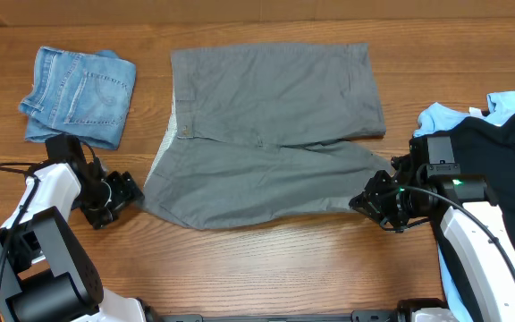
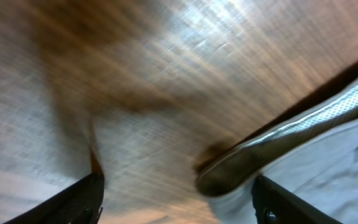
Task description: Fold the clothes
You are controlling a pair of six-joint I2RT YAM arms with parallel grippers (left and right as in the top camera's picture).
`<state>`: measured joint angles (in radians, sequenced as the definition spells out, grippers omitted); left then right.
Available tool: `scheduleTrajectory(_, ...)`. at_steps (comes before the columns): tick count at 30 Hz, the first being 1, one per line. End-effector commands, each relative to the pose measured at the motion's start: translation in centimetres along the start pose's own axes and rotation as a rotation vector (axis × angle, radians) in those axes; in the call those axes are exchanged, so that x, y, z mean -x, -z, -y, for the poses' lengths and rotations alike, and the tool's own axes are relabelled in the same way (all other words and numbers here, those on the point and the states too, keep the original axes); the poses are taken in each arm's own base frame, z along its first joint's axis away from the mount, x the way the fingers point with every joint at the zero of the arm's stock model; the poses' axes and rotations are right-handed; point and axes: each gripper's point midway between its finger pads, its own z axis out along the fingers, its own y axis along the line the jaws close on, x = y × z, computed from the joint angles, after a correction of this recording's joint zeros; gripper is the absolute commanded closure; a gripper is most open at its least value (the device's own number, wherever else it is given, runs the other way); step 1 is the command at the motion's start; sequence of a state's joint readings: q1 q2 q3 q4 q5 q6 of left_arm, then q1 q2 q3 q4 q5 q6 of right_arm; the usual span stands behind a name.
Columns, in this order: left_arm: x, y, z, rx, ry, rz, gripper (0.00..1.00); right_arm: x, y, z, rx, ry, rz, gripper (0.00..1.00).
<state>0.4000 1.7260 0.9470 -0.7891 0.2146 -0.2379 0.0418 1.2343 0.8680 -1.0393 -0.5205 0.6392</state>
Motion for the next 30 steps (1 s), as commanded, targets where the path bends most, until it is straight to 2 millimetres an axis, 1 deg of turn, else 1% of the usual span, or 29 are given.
scheduleTrajectory(1,-0.5,-1.6,1.0,-0.073,-0.006,-0.047,0.22,0.3,0.8,-1.1,0.028,0.03,0.024,0.96)
scheduleTrajectory(3,0.0,-1.6,1.1,-0.079,-0.026,-0.028,0.25,0.3,0.8,-1.1,0.028,0.025,0.025,0.96)
scheduleTrajectory(5,0.3,-1.6,1.5,-0.1,-0.04,-0.014,0.34,0.3,0.8,-1.1,0.029,0.025,0.026,0.96)
scheduleTrajectory(7,0.3,-1.6,2.1,-0.133,-0.052,-0.014,0.39,0.3,0.8,-1.1,0.03,0.025,0.027,0.96)
scheduleTrajectory(9,-0.3,-1.7,2.4,-0.159,-0.062,-0.034,0.39,0.3,0.8,-1.2,0.03,0.024,0.027,0.96)
scheduleTrajectory(12,-2.1,-1.9,2.0,-0.152,-0.072,-0.098,0.36,0.3,0.8,-1.1,0.03,0.021,0.026,0.96)
scheduleTrajectory(13,-2.5,-2.0,1.9,-0.149,-0.082,-0.113,0.33,0.3,0.8,-1.1,0.029,0.02,0.025,0.96)
scheduleTrajectory(15,-3.1,-2.2,1.7,-0.147,-0.103,-0.127,0.29,0.3,0.8,-1.1,0.028,0.02,0.024,0.96)
scheduleTrajectory(18,-3.2,-2.5,1.1,-0.116,-0.107,-0.125,0.31,0.3,0.8,-1.1,0.028,0.02,0.025,0.96)
scheduleTrajectory(19,-3.1,-2.6,0.9,-0.105,-0.108,-0.118,0.35,0.3,0.8,-1.1,0.028,0.02,0.025,0.96)
scheduleTrajectory(21,-2.8,-2.8,0.5,-0.08,-0.113,-0.102,0.55,0.3,0.8,-1.1,0.028,0.02,0.025,0.96)
scheduleTrajectory(22,-2.7,-2.8,0.4,-0.075,-0.115,-0.096,0.63,0.3,0.8,-1.1,0.028,0.02,0.024,0.96)
scheduleTrajectory(25,-2.7,-3.0,0.3,-0.076,-0.116,-0.093,0.74,0.3,0.8,-1.1,0.028,0.02,0.025,0.96)
scheduleTrajectory(28,-3.1,-3.1,0.2,-0.075,-0.113,-0.104,0.77,0.3,0.8,-1.1,0.03,0.021,0.027,0.96)
scheduleTrajectory(30,-3.3,-3.1,0.2,-0.074,-0.111,-0.112,0.84,0.4,0.8,-1.2,0.032,0.024,0.03,0.96)
